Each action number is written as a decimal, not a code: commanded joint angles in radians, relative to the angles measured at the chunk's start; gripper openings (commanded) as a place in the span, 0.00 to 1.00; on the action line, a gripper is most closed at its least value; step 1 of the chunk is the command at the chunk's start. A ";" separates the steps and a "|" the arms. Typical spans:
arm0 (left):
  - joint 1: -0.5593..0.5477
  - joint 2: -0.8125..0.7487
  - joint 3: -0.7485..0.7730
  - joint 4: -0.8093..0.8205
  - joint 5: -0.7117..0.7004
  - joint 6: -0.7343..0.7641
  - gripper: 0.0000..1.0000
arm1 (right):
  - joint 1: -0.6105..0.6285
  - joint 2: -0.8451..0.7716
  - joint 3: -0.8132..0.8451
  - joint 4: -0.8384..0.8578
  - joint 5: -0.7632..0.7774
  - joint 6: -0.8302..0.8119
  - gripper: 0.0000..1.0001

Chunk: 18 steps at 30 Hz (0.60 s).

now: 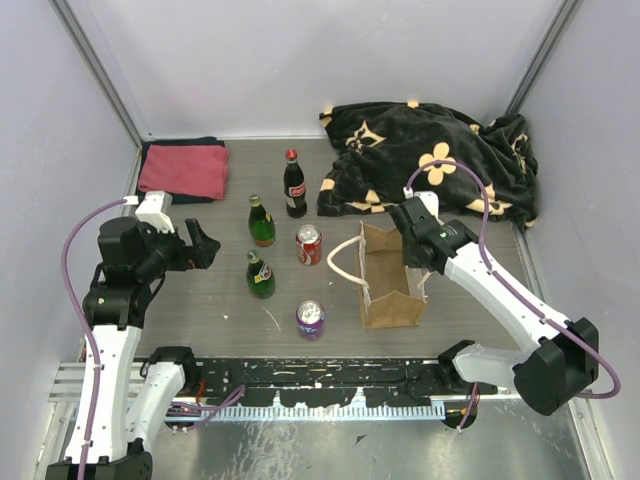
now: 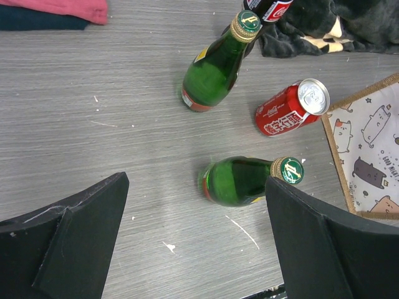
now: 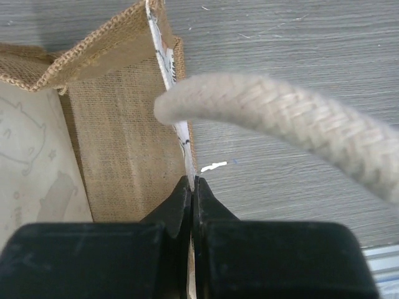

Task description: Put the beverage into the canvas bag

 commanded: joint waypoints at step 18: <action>0.007 -0.006 -0.007 0.001 0.020 -0.009 0.98 | 0.107 0.024 0.019 0.049 -0.044 0.149 0.01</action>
